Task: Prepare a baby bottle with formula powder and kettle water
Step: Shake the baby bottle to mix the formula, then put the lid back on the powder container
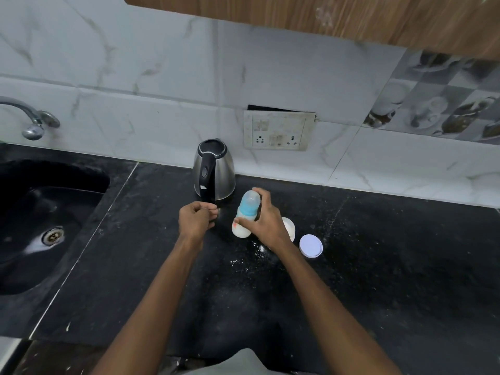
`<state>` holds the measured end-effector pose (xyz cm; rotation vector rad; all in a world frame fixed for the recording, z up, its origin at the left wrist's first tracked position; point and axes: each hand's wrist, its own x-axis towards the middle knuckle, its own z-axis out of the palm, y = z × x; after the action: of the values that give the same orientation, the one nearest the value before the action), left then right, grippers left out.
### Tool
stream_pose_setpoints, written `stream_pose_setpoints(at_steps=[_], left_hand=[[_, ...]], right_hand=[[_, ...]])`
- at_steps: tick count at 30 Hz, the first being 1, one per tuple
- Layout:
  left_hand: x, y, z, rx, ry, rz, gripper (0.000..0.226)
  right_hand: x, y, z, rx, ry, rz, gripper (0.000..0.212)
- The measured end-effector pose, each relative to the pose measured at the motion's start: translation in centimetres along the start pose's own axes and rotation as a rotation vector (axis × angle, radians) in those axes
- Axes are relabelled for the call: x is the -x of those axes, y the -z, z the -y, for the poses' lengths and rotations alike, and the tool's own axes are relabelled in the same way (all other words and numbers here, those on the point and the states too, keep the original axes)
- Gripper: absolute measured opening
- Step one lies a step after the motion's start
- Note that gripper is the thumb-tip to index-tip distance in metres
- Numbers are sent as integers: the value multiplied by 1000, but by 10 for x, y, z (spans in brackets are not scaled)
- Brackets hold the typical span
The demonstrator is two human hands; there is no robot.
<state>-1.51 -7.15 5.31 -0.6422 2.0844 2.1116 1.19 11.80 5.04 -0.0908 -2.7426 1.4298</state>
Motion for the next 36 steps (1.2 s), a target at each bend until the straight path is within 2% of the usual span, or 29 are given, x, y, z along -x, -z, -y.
stream_pose_setpoints(at_steps=[7, 16, 21, 25, 30, 34, 36], left_hand=[[-9, 3, 13, -33, 38, 0, 28], [-10, 0, 31, -139, 50, 38, 28], [-14, -2, 37, -184, 67, 56, 28], [-15, -8, 37, -202, 61, 58, 28], [-12, -21, 36, -211, 12, 57, 26], [0, -37, 32, -209, -104, 41, 23], [5, -47, 32, -211, -159, 50, 22]], right_hand=[[-33, -11, -5, 70, -87, -46, 65], [-55, -51, -24, 140, -160, 65, 66], [-50, -57, -39, 180, -200, 154, 64], [-46, -58, -45, 148, -211, 164, 67], [-43, -52, -40, 196, -148, 185, 89], [-37, -29, -33, 160, -6, 159, 91], [-36, -13, -32, 122, 48, 79, 85]])
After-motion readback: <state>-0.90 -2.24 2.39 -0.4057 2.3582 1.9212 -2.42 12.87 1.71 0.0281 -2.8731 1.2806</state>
